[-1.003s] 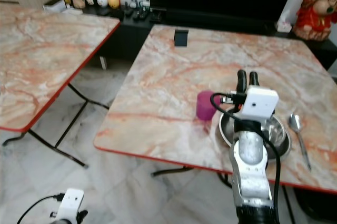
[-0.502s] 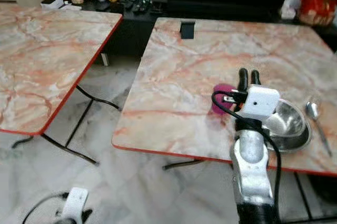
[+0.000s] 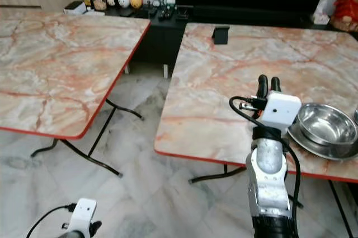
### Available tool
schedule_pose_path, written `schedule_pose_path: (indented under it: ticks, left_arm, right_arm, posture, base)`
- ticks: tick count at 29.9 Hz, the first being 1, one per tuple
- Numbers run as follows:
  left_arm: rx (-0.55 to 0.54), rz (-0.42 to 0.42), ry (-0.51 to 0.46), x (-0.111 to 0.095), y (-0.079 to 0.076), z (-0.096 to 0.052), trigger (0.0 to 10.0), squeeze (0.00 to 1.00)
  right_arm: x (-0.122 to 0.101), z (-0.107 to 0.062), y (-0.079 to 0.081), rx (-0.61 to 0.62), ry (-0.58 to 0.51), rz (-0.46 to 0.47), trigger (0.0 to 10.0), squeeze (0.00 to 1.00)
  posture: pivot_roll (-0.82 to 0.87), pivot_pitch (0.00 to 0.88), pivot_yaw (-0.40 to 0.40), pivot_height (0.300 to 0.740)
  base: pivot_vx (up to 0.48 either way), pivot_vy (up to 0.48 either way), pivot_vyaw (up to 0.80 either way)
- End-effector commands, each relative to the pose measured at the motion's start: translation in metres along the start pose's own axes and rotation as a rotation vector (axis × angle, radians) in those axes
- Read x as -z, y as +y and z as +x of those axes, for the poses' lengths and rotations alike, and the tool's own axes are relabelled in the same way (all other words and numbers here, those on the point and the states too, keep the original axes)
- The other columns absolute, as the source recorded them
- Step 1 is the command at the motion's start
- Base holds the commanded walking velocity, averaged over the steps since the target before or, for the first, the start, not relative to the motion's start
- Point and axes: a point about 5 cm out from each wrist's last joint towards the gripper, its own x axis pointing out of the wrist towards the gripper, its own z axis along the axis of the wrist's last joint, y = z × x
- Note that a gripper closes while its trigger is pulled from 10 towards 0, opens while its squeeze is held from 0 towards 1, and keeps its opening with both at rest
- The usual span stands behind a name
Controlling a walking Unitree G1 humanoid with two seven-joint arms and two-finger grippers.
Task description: Setting the table
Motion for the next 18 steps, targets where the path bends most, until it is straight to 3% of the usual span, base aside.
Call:
schedule_pose_path:
  ticks: [1,18]
  left_arm:
    - [-0.007,-0.005,0.007,0.0005,0.0028,-0.0002,10.0,0.0]
    - [-0.008,-0.009,0.008,0.0002,0.0031,-0.0001,10.0,0.0]
  right_arm:
    - [-0.0036,0.0024,0.0005,0.001,-0.016,0.002,10.0,0.0]
    - [-0.0027,0.0024,0.0037,-0.004,-0.013,0.01,10.0,0.0]
  posture:
    - [0.03,0.0,-0.014,0.727]
    - [0.03,0.0,-0.011,0.727]
  base:
    - [0.0,0.281,0.0]
    - [0.0,0.279,0.0]
